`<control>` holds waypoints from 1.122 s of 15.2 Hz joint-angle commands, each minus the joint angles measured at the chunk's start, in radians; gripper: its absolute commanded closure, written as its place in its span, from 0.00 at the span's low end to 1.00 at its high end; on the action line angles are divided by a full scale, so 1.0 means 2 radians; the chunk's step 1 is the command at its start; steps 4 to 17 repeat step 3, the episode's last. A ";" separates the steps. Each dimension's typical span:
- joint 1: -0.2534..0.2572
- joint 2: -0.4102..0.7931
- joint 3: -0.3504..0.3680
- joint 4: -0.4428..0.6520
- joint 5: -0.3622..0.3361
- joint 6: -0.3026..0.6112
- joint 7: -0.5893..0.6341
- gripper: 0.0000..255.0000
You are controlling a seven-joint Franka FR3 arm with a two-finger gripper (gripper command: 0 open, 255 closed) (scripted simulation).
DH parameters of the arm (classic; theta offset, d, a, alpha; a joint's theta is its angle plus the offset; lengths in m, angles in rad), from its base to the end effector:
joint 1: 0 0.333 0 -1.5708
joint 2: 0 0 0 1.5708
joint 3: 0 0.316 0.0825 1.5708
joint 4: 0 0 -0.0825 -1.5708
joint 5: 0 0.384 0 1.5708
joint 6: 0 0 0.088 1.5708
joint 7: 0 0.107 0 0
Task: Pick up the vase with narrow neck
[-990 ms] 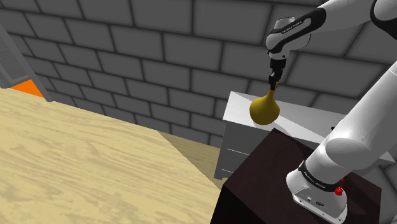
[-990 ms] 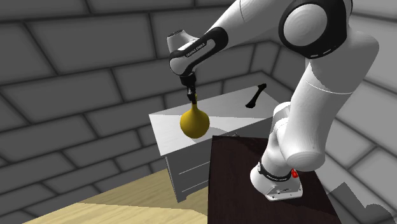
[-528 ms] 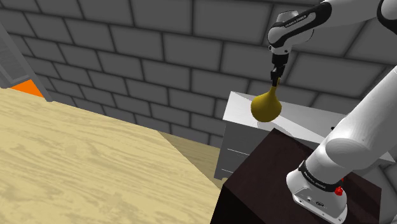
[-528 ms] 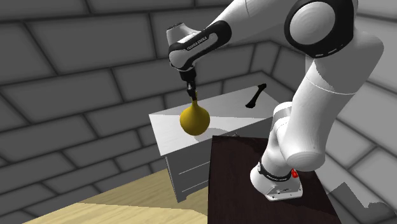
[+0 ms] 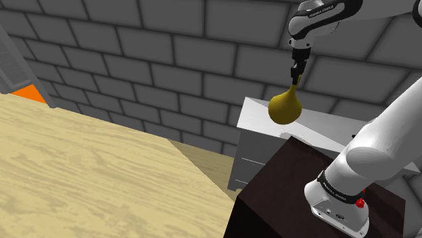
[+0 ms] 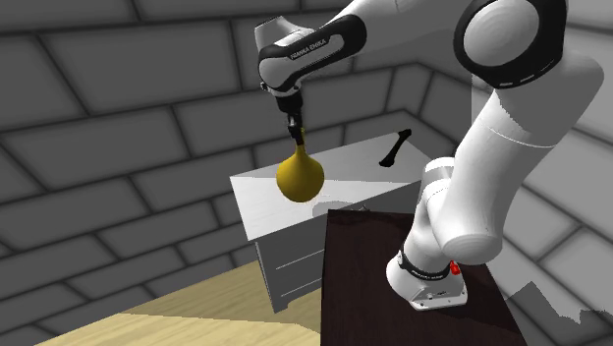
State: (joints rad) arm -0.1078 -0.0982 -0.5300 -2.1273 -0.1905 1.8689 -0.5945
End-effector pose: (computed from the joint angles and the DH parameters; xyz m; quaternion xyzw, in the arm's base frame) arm 0.3938 -0.3148 0.4336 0.9942 0.0174 -0.1064 0.0026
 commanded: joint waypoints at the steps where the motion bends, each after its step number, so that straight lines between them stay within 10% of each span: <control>1: 0.001 -0.005 0.002 0.010 -0.001 -0.014 0.001 1.00; 17: 0.001 -0.005 0.002 0.011 -0.001 -0.015 0.001 1.00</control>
